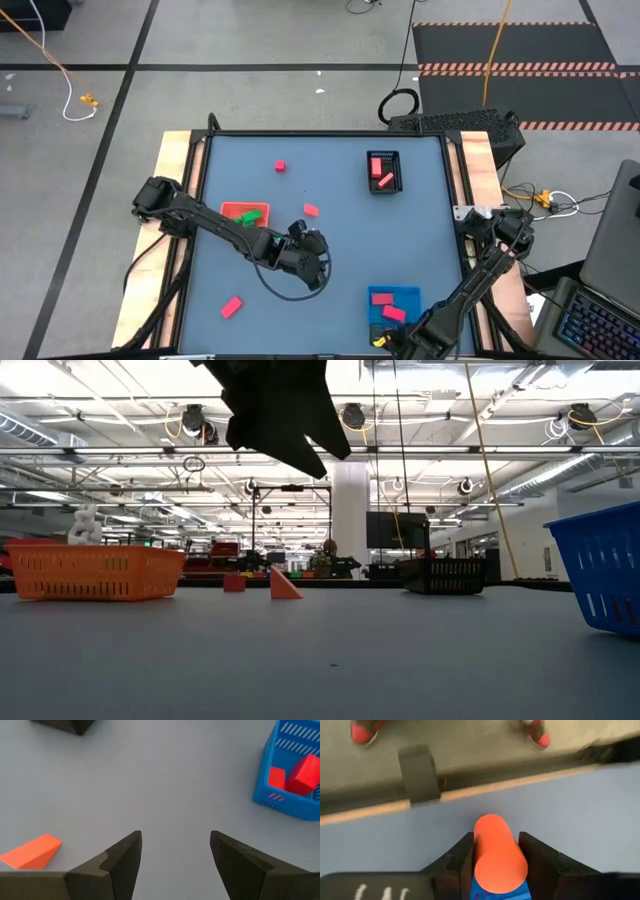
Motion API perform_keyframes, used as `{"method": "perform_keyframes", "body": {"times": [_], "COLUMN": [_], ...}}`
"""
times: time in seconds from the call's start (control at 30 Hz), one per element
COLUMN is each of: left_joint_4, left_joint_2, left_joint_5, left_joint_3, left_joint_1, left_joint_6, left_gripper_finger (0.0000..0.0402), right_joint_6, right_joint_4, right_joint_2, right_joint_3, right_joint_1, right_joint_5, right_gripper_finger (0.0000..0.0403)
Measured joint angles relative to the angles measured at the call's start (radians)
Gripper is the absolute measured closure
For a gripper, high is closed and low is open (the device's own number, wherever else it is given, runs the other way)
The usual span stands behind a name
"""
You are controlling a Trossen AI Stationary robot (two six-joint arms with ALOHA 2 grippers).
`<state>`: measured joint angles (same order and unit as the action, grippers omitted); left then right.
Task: Sort & place blocks by color
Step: Put the orange block into the black bin
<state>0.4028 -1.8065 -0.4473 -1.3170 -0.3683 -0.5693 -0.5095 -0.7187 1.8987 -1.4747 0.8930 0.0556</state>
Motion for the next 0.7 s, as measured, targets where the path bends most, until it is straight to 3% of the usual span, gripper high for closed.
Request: {"method": "perform_keyframes", "body": {"times": [0.2,0.4,0.57,0.7], "left_joint_4": [-0.008,-0.012,-0.001,0.025], "left_joint_2": [0.000,0.000,0.000,0.000], "left_joint_5": [0.000,-0.009,-0.073,-0.108], "left_joint_3": [0.000,0.000,0.000,0.000], "left_joint_1": [0.001,0.002,0.010,0.030], "left_joint_6": [0.016,0.032,0.039,0.038], "left_gripper_finger": [0.0163,0.0163,0.0163,0.0163], "right_joint_6": [0.039,0.101,0.138,0.131], "right_joint_4": [0.045,0.056,-0.028,-0.031], "right_joint_2": [-0.086,-0.257,-0.409,-0.535], "right_joint_3": [-0.086,-0.081,-0.017,0.093], "right_joint_1": [0.015,-0.017,-0.123,-0.259], "right_joint_5": [0.121,0.279,0.411,0.435], "right_gripper_finger": [0.0281,0.0281,0.0281,0.0281]}}
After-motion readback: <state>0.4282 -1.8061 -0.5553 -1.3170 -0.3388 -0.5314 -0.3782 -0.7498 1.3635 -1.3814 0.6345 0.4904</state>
